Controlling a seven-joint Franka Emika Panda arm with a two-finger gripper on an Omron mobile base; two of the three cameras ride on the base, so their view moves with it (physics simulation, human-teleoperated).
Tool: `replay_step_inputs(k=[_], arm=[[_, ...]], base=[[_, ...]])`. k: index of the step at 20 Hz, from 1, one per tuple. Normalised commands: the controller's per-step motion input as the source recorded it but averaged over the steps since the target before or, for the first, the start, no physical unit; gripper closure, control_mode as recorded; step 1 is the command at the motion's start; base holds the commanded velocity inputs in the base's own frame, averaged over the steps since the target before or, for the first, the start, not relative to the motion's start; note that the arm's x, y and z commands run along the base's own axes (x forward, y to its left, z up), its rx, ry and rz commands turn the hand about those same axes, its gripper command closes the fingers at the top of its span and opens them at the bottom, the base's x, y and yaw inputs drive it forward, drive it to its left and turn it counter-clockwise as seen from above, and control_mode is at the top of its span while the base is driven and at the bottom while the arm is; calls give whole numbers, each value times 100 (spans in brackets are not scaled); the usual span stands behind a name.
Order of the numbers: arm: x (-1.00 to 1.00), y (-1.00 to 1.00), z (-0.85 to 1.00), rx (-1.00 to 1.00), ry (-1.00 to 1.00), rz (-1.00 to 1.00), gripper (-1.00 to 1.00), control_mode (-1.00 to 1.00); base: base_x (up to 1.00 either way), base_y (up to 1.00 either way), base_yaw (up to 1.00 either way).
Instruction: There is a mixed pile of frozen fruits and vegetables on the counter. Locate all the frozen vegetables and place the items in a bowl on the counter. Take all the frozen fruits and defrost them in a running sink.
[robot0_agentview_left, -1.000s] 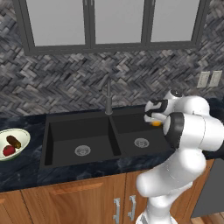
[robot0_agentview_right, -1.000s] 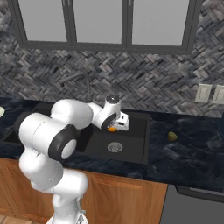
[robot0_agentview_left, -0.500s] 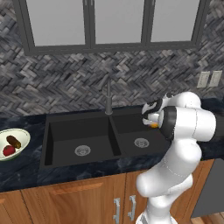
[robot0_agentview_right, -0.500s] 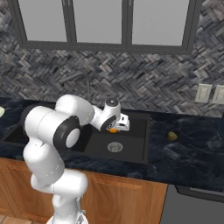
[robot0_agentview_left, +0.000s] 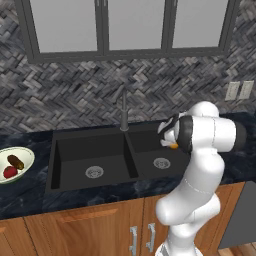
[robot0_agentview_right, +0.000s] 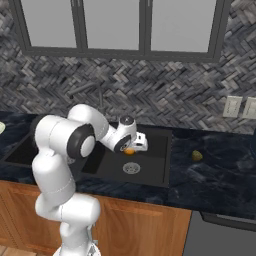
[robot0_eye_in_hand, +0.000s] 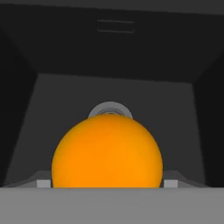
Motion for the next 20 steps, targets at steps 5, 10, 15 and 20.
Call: replay_step_inputs(k=[5,10,15,20], arm=[[6,0,-26,-2,0,5,100,-100],[5,0,-26,-2,0,5,100,-100],[8,0,-24,-2,0,2,100,-100],[7,0,-16,0,2,0,100,-100]], base=[[0,0,0],[0,0,0],[0,0,0],[0,0,0]])
